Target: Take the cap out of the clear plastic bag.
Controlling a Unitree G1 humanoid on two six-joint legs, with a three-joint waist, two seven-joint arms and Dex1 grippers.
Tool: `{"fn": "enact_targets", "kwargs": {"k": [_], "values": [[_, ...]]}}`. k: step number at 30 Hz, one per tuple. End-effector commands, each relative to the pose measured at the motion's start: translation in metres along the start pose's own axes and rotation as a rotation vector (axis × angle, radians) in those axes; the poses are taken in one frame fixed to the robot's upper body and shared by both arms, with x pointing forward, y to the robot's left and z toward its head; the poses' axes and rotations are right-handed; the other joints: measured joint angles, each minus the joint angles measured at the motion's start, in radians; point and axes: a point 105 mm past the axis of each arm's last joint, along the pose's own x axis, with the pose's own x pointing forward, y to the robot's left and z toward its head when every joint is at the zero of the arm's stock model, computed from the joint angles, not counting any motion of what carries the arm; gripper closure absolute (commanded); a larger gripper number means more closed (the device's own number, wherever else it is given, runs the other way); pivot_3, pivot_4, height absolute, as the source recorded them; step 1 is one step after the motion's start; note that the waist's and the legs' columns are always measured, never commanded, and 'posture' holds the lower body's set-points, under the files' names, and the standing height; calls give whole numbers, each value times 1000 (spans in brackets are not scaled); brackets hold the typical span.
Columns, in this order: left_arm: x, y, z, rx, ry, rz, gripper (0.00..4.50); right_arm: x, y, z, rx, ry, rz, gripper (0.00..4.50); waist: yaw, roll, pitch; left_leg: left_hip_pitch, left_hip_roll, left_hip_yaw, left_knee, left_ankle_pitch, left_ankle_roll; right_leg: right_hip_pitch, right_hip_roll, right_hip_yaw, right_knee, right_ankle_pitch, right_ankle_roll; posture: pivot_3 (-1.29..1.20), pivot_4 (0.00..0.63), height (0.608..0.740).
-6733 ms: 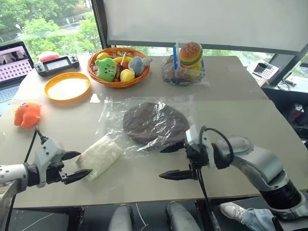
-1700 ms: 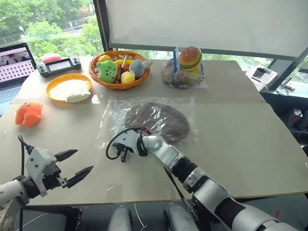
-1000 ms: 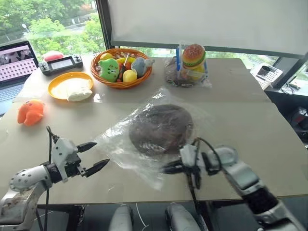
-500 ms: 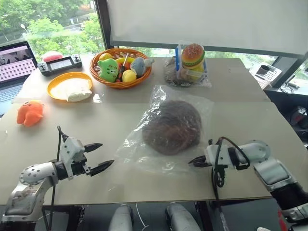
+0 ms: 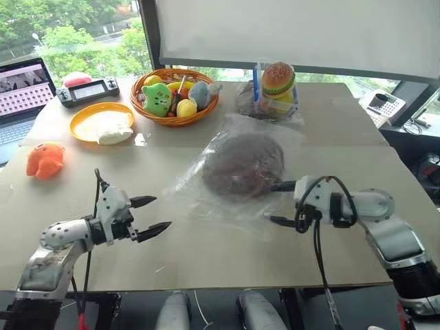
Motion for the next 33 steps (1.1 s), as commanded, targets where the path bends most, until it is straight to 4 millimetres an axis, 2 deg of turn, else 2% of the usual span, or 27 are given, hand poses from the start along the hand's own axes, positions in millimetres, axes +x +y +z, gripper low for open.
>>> {"fn": "enact_targets", "kwargs": {"k": [1,5,8,11,14,16,18,19,21,24,25,30,32,33], "values": [[6,-1,18,81,-40,-49,0,-11,1,19,26,-49,1,84,6,0,0,0,0,0,0,0,0,0,0,0,0,0,0,0,150,740],[15,12,43,179,-81,-55,0,-36,5,16,107,0,47,84,19,1,1,-1,0,0,1,0,0,0,0,-1,0,0,0,0,150,740],[24,23,57,288,-84,-42,0,-52,-3,14,162,13,-12,84,23,1,1,-1,0,0,1,0,0,1,0,-1,-1,0,1,0,150,740],[31,35,62,344,-72,-7,0,-60,-6,17,194,3,-47,84,22,1,1,-1,0,0,1,0,0,1,1,0,-2,1,2,0,150,740],[51,42,57,486,-25,5,0,-56,-5,54,252,-172,-62,84,16,1,1,-1,0,0,1,0,0,1,1,0,-2,1,1,0,150,740],[66,47,50,560,17,16,0,-47,7,83,296,-310,0,84,13,1,1,-1,0,-1,1,0,0,1,1,0,-2,2,0,0,150,740],[76,45,51,610,5,0,0,-37,18,98,323,-370,59,84,13,1,1,-1,0,-2,1,0,0,2,1,0,-2,2,0,0,150,740],[80,43,53,627,-14,-15,399,-33,22,102,339,-387,77,0,13,1,1,-3,0,-2,1,0,0,1,1,0,-2,2,1,0,150,740],[87,39,58,646,-45,-48,814,-23,28,108,376,-415,98,0,12,1,1,-5,0,-3,2,0,0,1,1,-1,-5,3,2,0,150,740],[96,37,66,661,-77,-63,1939,-14,35,105,392,-389,119,0,16,1,1,-8,-1,-3,4,0,0,0,1,-1,-5,3,2,0,150,740],[99,37,69,666,-87,-67,2191,-11,35,104,402,-390,119,0,19,1,1,-9,-1,-3,5,0,0,0,1,-2,-5,3,3,0,150,740],[109,29,80,658,-121,-125,4039,-2,38,107,421,-400,136,0,26,1,1,-9,-1,-4,6,0,1,0,1,-2,-5,4,3,0,150,740],[114,20,87,648,-142,-180,4397,2,36,109,430,-418,139,0,26,1,1,-9,-1,-4,7,0,1,0,1,-2,-5,4,3,0,150,740],[116,18,92,640,-150,-198,4397,4,36,111,434,-427,144,0,26,1,1,-9,-1,-4,7,0,1,0,1,-2,-4,4,3,0,150,740]]}}
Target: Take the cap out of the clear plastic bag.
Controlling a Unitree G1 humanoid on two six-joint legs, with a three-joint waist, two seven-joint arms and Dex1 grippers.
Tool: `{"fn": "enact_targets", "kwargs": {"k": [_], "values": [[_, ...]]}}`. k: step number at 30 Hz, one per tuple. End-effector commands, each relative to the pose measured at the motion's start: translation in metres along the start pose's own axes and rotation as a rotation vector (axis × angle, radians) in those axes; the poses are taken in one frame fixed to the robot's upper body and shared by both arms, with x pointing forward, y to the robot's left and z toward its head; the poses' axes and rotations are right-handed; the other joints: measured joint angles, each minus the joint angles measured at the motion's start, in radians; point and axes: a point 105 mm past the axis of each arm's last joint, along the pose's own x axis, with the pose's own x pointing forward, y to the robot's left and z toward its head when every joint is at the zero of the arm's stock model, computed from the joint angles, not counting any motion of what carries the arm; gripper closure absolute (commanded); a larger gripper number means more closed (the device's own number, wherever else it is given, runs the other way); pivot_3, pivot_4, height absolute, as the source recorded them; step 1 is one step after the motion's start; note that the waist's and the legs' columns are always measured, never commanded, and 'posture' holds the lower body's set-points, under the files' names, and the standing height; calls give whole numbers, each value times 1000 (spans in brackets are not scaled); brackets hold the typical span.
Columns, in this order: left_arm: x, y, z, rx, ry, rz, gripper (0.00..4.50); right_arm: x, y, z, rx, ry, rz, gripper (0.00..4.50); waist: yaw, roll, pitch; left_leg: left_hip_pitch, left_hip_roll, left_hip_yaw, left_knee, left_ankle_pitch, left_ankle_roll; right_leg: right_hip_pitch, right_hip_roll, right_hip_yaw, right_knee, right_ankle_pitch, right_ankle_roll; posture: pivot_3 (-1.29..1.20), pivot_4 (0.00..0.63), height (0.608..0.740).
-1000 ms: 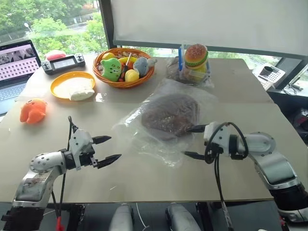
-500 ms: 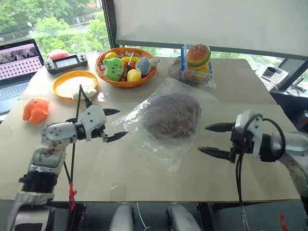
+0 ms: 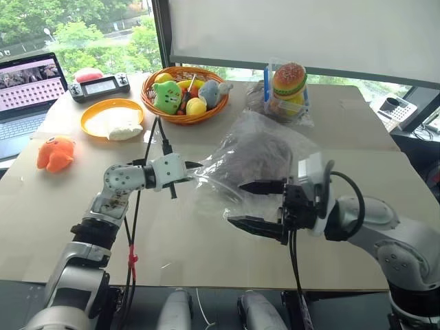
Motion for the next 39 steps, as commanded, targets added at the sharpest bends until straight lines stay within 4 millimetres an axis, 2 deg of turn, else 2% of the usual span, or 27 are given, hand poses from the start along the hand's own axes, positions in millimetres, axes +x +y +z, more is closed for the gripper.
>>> {"fn": "enact_targets", "kwargs": {"k": [1,8,11,14,16,18,20,23,28,31,34,39], "values": [[12,6,31,14,-87,-68,4397,9,4,9,-11,-46,32,0,0,0,0,0,0,0,0,0,0,0,0,0,0,0,0,0,150,740],[16,-1,56,-48,-152,-209,4397,22,6,4,40,-67,74,0,0,0,0,-2,0,-3,3,0,0,0,0,-2,1,0,0,0,150,740],[14,-2,68,-86,-190,-237,4397,31,0,-12,32,-8,39,0,-4,0,0,-2,0,-4,3,0,0,0,1,-3,2,0,0,0,150,740],[11,2,77,-176,-230,-238,4397,32,-36,-47,-115,171,-178,0,-4,0,0,-2,0,-5,4,0,0,0,1,-3,3,0,0,0,150,740],[9,6,81,-223,-249,-237,4397,31,-43,-61,-189,242,-209,0,-4,0,0,-2,0,-5,5,0,0,0,0,-4,3,0,0,0,150,740],[8,6,85,-258,-268,-253,4397,30,-52,-66,-215,259,-266,0,-3,0,0,-3,0,-5,6,0,0,0,1,-4,3,-1,1,0,150,740],[5,3,87,-289,-279,-290,4397,24,-71,-73,-291,312,-376,0,-3,0,0,-4,0,-6,6,0,0,-1,1,-5,3,0,0,0,150,740],[4,3,87,-334,-281,-302,4397,13,-87,-79,-341,348,-492,0,-2,0,0,-5,0,-6,6,0,0,-1,0,-5,3,0,0,0,150,740],[6,-1,84,-357,-264,-313,4397,-2,-107,-71,-396,350,-679,0,-3,0,0,-5,0,-6,7,0,0,-1,1,-5,4,0,0,0,150,740],[9,-1,84,-371,-268,-309,4397,-5,-110,-73,-429,387,-724,0,-1,0,0,-5,-1,-6,7,0,0,-1,1,-5,4,0,0,0,150,740],[11,-1,86,-372,-271,-308,4397,-10,-111,-88,-473,483,-735,0,0,0,0,-5,-1,-6,7,0,0,-1,1,-5,4,0,0,0,150,740],[13,3,86,-379,-276,-291,4397,-18,-109,-126,-491,705,-718,0,2,1,0,-5,-1,-6,7,0,0,-1,1,-5,4,0,0,0,150,740]]}}
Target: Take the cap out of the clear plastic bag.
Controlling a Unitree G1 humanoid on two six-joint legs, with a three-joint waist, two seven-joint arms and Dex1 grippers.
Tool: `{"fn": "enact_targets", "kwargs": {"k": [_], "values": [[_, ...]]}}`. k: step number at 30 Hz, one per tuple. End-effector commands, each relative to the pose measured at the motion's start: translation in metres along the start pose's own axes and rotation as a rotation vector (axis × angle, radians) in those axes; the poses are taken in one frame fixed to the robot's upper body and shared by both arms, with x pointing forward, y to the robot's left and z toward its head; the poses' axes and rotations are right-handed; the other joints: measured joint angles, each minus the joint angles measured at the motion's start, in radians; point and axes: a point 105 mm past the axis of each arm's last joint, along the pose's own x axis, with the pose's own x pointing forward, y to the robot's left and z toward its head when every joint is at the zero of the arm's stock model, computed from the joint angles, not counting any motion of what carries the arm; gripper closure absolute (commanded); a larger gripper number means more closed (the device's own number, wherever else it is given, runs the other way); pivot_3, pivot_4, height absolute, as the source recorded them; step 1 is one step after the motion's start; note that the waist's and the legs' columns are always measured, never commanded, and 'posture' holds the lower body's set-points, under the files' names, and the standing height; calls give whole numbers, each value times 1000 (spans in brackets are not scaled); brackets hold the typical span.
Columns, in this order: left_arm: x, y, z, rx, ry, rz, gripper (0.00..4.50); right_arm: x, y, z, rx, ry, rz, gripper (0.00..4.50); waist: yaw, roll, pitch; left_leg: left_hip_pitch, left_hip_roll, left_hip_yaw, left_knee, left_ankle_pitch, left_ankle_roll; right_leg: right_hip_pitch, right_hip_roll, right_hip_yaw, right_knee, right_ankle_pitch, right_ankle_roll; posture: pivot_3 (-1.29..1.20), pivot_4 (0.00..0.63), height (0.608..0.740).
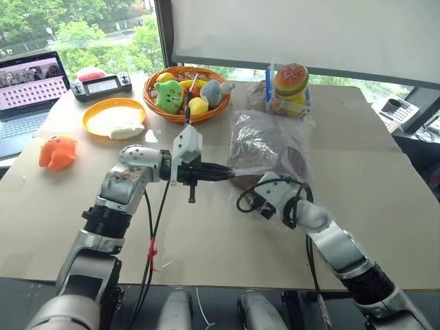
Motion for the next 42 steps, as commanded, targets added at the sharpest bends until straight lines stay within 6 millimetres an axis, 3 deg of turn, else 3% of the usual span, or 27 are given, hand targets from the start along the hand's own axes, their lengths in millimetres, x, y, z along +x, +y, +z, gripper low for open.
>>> {"fn": "enact_targets", "kwargs": {"k": [1,12,16,17,18,28,32,36,38,42], "values": [[1,4,18,50,-36,7,4397,2,10,-26,-56,140,16,0,1,0,0,0,0,0,0,0,0,0,0,0,0,0,0,0,150,740],[4,0,18,31,-46,4,4397,16,10,-45,-63,269,-74,0,-1,-1,-2,16,0,0,1,0,0,16,0,-1,0,-3,5,0,150,740],[4,-1,18,29,-45,4,4500,17,12,-51,-55,290,-81,1071,1,-1,-4,17,0,0,1,0,1,17,0,-1,0,-4,5,0,150,740],[4,-1,18,28,-44,4,4500,16,13,-53,-50,294,-80,1164,3,-1,-5,17,0,0,1,0,1,17,0,0,0,-4,5,0,150,740],[4,-1,18,27,-43,5,4500,16,13,-54,-46,298,-78,1743,5,-1,-5,17,0,0,1,0,1,17,0,0,0,-4,5,0,150,740],[4,-2,18,21,-46,6,4500,11,15,-62,-27,314,-69,4478,6,-3,-8,16,0,-1,1,0,1,17,0,-1,-2,-4,5,0,150,740],[7,1,14,27,-36,28,4500,6,20,-23,109,148,4,4495,5,-4,-9,16,0,-1,1,0,1,17,0,-1,-2,-4,6,0,150,740],[9,7,7,40,-19,73,4500,-26,35,25,258,-61,214,4495,0,-4,-8,14,1,-1,-1,-1,1,16,0,-2,-5,-4,5,0,150,740],[9,8,6,39,-20,80,4500,-36,39,35,303,-104,271,4495,-10,-4,-8,13,1,-1,-2,-1,1,15,0,-1,-6,-3,4,0,150,740],[11,9,6,41,-25,80,4500,-47,35,39,228,-85,266,4495,-25,-3,-8,14,1,-2,-4,-1,1,15,1,-2,-6,-4,3,0,150,740]]}}
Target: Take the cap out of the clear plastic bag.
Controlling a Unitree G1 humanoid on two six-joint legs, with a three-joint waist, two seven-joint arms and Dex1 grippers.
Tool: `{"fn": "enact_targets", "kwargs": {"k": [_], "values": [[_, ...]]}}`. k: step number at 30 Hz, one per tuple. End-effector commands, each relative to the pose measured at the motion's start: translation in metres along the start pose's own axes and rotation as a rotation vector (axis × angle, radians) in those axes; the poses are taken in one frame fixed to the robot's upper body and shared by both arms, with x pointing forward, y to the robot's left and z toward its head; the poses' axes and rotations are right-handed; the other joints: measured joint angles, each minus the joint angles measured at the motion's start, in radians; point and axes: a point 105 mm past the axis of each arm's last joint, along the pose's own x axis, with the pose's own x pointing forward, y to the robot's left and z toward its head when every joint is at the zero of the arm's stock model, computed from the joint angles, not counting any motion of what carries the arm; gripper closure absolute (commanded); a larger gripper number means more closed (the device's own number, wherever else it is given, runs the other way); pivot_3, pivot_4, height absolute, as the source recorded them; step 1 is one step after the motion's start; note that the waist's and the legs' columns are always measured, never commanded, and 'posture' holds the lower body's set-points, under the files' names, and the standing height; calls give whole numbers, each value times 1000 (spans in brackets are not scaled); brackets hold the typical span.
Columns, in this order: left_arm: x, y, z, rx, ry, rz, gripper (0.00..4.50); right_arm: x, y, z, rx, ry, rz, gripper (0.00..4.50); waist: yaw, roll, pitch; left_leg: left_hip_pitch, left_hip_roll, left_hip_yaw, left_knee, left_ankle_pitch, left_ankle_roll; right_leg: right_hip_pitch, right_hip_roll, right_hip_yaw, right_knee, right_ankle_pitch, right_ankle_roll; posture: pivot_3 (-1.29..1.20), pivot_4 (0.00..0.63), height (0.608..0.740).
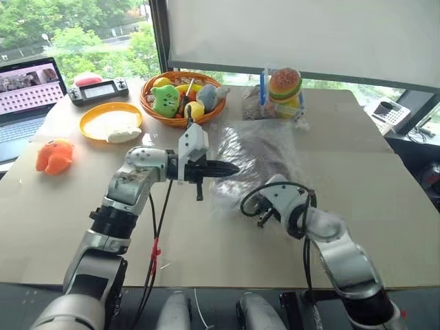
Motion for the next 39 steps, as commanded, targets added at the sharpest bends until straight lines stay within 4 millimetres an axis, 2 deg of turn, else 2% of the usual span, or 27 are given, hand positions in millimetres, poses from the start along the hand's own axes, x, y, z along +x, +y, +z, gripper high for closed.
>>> {"fn": "enact_targets", "kwargs": {"k": [1,5,11,13,15,17,20,23,25,29,30,38,39], "values": [[1,1,7,38,-19,5,4500,-3,15,1,-7,32,80,4495,-3,0,0,0,0,0,0,0,0,0,0,0,0,0,1,0,150,740],[2,1,7,39,-22,1,4500,4,12,-1,22,59,25,4495,-4,0,0,1,0,0,0,0,0,0,0,0,0,-1,2,0,150,740],[-3,-5,15,42,-32,-30,4500,15,0,-18,28,126,-67,4495,-2,0,0,0,0,0,0,0,0,0,0,0,0,-1,2,0,150,740],[-20,-16,19,-12,-33,-87,4500,17,-7,-24,13,149,-102,4495,-4,0,0,1,0,0,0,0,0,0,0,0,0,-1,2,0,150,740],[-45,-34,22,-95,-6,-146,4500,20,-11,-27,4,162,-117,4495,-13,0,0,1,0,0,0,0,0,0,0,1,0,-1,2,0,150,740],[-59,-50,23,-140,25,-162,4500,23,-13,-28,8,169,-124,4495,-22,0,0,1,0,1,-4,0,0,-1,0,1,0,-1,1,0,150,740],[-67,-63,25,-174,50,-135,4500,30,-16,-29,9,171,-128,4495,-8,0,0,2,0,-1,-4,0,0,0,-1,-1,-1,-2,0,0,150,740],[-68,-76,9,-118,148,-77,4500,43,-20,-22,6,155,-132,4495,-6,-1,0,3,0,0,-2,0,0,1,-2,0,-2,-2,1,0,150,740],[-64,-81,0,-118,148,-33,4500,53,-19,-15,-2,139,-121,4495,-6,-1,0,5,0,1,-2,0,0,2,-2,1,-1,-2,1,0,150,740],[-59,-82,-15,-68,159,36,3503,65,-18,-2,-12,104,-102,4500,-9,-1,0,7,1,2,-5,0,0,1,-1,2,-1,-2,-1,0,150,740],[-58,-81,-15,-67,157,44,3047,66,-18,-1,-14,101,-101,4500,-9,-1,0,7,1,2,-6,0,0,1,-1,2,-1,-2,-1,0,150,740],[-43,-68,-19,45,170,184,239,69,-19,9,-13,76,-88,4500,-12,-1,0,7,1,3,-8,0,0,0,-1,3,-1,-1,-3,0,150,740],[-41,-68,-19,45,168,186,45,69,-19,11,-14,73,-88,4500,-13,-1,0,7,1,3,-8,0,0,0,-1,3,-1,-1,-3,0,150,740]]}}
